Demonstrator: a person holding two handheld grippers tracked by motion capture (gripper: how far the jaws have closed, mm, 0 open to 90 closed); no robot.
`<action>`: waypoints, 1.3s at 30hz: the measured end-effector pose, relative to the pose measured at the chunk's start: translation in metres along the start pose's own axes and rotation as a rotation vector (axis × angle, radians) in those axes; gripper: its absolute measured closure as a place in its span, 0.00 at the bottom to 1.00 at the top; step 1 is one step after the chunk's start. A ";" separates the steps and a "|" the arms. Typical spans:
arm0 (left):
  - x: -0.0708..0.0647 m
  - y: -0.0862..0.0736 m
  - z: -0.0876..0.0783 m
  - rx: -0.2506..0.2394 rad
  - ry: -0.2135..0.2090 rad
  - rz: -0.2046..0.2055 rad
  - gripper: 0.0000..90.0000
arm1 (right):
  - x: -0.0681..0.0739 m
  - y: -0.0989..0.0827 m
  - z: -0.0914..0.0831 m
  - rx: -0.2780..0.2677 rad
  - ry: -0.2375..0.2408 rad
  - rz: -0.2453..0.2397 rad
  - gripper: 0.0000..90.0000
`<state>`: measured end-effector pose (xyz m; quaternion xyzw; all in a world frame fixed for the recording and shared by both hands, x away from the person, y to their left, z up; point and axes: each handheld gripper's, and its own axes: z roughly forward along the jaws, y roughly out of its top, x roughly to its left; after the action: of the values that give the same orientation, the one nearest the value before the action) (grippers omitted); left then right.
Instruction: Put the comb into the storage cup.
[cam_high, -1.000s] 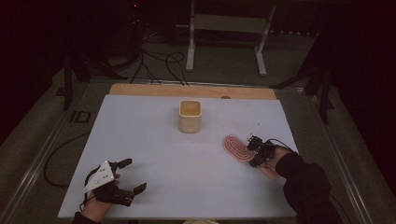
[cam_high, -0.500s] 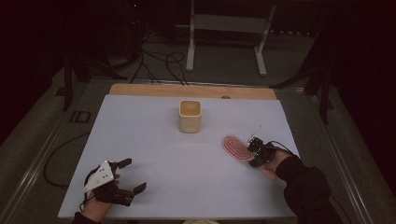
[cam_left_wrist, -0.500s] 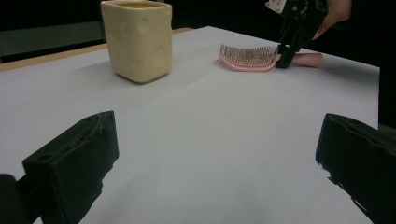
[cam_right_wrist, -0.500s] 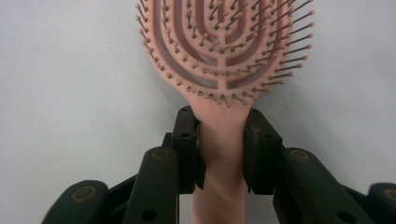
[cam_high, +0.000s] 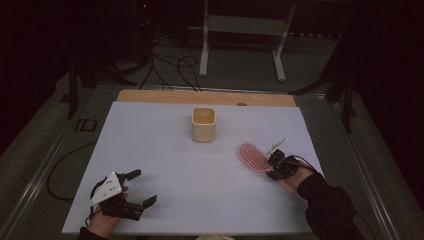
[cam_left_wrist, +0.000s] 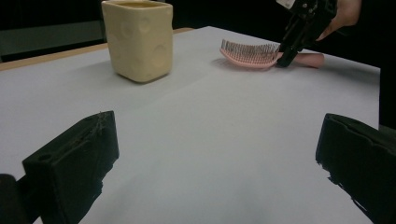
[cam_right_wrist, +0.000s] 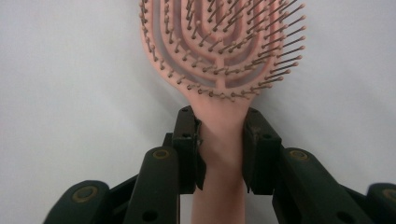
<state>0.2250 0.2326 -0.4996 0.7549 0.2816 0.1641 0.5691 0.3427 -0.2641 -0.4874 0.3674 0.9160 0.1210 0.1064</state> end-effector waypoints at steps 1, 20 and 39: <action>0.000 0.000 0.000 0.000 0.000 0.000 0.00 | 0.000 0.000 -0.001 -0.010 0.000 0.013 0.78; 0.000 0.000 0.000 0.000 0.000 0.000 0.00 | 0.009 0.002 -0.013 -0.201 0.008 0.016 0.79; 0.000 0.000 0.000 -0.001 -0.002 0.000 0.00 | 0.038 -0.001 -0.023 -0.490 0.078 0.062 0.79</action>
<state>0.2249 0.2329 -0.4995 0.7549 0.2809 0.1636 0.5696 0.3088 -0.2413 -0.4703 0.3536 0.8511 0.3565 0.1533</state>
